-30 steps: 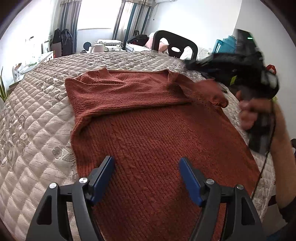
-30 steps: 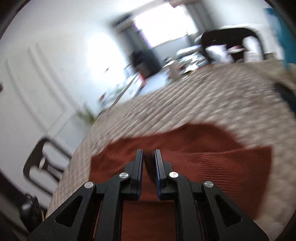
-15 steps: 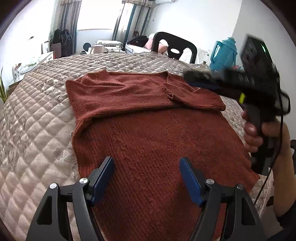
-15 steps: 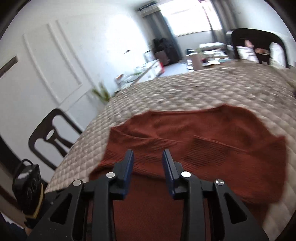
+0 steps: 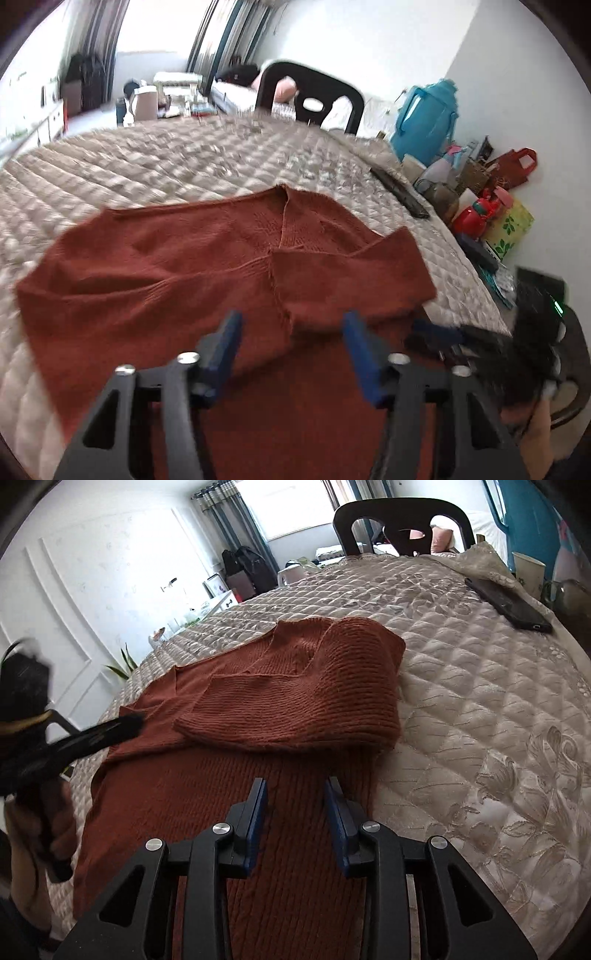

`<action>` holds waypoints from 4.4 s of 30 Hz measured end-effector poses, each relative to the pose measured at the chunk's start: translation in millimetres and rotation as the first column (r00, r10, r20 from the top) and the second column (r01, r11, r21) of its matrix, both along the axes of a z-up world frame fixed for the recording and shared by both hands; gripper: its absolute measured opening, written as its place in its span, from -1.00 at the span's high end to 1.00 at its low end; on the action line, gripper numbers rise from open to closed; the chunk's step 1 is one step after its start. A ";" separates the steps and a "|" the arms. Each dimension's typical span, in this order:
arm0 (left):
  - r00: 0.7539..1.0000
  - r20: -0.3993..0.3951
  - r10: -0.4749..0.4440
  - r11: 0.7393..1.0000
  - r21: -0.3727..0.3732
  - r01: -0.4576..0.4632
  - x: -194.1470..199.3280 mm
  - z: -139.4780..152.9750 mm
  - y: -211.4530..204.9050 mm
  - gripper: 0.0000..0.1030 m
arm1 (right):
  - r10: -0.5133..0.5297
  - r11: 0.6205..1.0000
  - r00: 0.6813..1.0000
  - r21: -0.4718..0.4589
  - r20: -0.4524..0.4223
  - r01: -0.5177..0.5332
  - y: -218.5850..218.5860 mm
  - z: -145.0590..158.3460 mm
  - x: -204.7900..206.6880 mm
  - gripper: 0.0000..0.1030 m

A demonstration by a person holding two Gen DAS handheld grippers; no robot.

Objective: Fold small clothes

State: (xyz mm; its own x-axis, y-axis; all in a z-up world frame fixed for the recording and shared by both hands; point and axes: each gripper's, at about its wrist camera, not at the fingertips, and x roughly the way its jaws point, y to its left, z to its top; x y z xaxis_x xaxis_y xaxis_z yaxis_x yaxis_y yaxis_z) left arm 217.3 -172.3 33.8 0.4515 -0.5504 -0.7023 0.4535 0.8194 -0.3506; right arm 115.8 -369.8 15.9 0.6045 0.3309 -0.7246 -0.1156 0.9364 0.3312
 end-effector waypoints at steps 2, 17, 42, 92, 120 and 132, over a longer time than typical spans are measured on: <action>1.000 -0.008 0.004 1.000 0.015 -0.004 11.9 -7.6 -8.9 0.16 | 0.000 1.000 1.000 -0.002 0.002 0.000 0.6 0.3 0.6 0.37; 0.995 0.100 0.016 0.999 0.047 -0.021 11.9 3.6 -16.5 0.89 | -0.002 0.999 1.000 0.048 0.002 0.002 -5.3 -1.1 -2.1 0.37; 0.978 0.067 0.195 0.981 -0.001 -0.196 -4.8 4.3 54.9 0.84 | -0.036 0.998 0.989 -0.047 0.144 0.044 -0.9 37.0 10.2 0.42; 0.976 0.059 0.209 0.971 0.109 -0.215 -65.7 -14.4 90.3 0.49 | 0.021 0.984 0.999 -0.179 0.028 -0.016 -18.9 10.8 -9.4 0.66; 0.971 0.135 0.197 0.960 0.172 -0.219 -172.2 -8.8 104.2 0.11 | 0.106 0.978 0.992 -0.185 0.068 -0.092 -4.2 14.4 -97.9 0.50; 0.982 0.152 0.111 0.949 0.276 -0.150 -194.5 -24.2 76.0 0.09 | 0.200 0.964 0.979 -0.187 0.037 -0.190 11.7 -0.5 -113.8 0.50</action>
